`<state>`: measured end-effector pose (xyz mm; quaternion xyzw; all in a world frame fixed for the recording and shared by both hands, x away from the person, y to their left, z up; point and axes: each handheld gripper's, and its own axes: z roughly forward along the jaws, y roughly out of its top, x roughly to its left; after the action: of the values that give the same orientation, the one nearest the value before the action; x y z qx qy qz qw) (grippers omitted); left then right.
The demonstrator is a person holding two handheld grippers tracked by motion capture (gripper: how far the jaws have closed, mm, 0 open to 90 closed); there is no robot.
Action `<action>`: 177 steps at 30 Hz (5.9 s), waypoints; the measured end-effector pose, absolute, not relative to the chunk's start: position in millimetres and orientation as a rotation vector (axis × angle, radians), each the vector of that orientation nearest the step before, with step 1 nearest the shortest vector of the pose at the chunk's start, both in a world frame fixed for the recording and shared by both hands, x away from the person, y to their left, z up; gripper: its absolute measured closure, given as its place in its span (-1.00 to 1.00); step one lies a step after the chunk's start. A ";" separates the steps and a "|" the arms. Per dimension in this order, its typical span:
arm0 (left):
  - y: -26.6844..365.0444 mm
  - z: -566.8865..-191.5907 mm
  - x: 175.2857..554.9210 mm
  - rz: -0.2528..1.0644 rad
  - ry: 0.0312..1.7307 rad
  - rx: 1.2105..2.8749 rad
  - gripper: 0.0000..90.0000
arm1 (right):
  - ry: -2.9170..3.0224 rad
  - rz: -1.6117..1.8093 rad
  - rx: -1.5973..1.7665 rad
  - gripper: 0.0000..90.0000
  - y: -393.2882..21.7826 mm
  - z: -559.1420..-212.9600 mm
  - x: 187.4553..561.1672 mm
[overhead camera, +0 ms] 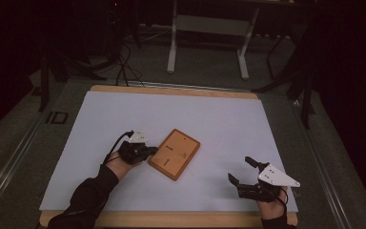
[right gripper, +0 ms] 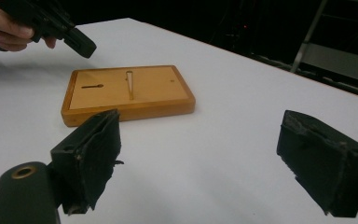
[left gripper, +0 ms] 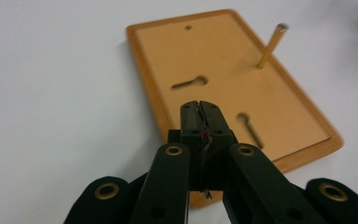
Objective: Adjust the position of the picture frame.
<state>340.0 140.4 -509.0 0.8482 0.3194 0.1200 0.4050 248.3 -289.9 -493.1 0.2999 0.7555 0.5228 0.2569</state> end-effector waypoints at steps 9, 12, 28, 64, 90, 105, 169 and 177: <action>156.0 -524.4 339.9 0.300 0.877 2.185 1.00 | 2.061 1.412 0.810 -0.71 -288.3 -493.9 248.8; 156.0 -528.1 338.9 0.288 0.871 2.207 1.00 | 2.061 1.411 0.808 -0.71 -288.5 -493.8 248.6; 153.2 -530.9 334.2 0.232 0.830 2.262 1.00 | 2.064 1.407 0.808 -0.71 -288.1 -493.9 248.4; 117.2 -527.6 313.7 0.137 0.663 2.316 1.00 | 2.068 1.408 0.807 -0.71 -287.0 -494.3 249.2; 73.5 -532.2 303.6 0.054 0.547 2.382 1.00 | 2.068 1.413 0.803 -0.71 -286.8 -494.1 250.2; 35.4 -532.6 296.5 0.032 0.493 2.382 1.00 | 2.065 1.414 0.803 -0.71 -287.2 -493.5 249.7; -20.8 -487.7 394.0 0.153 0.593 2.315 1.00 | 2.067 1.422 0.800 -0.71 -289.8 -493.3 249.4; -37.5 -492.7 418.7 0.160 0.607 2.326 1.00 | 2.066 1.429 0.809 -0.71 -291.0 -493.5 249.6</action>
<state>418.7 -37.5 -492.7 0.9015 0.2354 0.0621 0.3579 249.6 -291.0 -493.5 0.2968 0.7584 0.5243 0.2486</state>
